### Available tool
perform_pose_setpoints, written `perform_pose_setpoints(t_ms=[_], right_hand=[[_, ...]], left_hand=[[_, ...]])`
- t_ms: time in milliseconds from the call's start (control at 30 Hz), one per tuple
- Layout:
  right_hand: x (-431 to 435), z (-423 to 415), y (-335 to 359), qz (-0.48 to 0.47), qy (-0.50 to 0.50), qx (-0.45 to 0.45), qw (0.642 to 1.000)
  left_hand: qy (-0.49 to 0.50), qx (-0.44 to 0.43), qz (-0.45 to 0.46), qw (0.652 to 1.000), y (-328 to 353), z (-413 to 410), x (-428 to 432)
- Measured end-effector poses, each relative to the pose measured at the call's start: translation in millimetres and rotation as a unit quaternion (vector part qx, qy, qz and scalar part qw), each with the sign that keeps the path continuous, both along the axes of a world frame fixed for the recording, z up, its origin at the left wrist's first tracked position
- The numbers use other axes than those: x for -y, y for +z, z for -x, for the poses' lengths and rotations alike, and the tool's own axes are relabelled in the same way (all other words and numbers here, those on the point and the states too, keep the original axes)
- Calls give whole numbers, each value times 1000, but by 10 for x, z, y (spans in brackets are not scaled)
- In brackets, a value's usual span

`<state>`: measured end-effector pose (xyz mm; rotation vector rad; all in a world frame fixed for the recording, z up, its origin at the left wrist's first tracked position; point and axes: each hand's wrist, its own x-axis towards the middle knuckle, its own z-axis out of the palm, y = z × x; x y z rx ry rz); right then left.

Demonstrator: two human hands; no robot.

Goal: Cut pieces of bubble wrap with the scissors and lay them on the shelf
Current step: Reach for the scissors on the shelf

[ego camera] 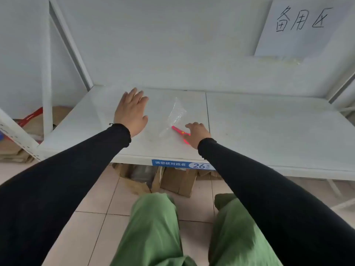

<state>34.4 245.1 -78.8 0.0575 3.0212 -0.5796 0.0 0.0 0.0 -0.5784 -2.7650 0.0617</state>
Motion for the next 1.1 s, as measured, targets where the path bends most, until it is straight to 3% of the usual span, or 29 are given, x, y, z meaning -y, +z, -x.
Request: perform_pose_setpoints(t_ms=[300,767,1000,1100], right_hand=[[39,335,-383,-38,3,62,997],[-183,120,-489,-155,-1,-22,988],[-679,-65,-422,-223,-60,-17,973],[-894,-168,-419,-220,-78,-20,972]], left_hand=[[126,-24,-4,992,-90,364,108],[38,-4,-5,999,3,330,459],[76,30,39,996,100,296,711],[108,27,17,994,103,310,788]])
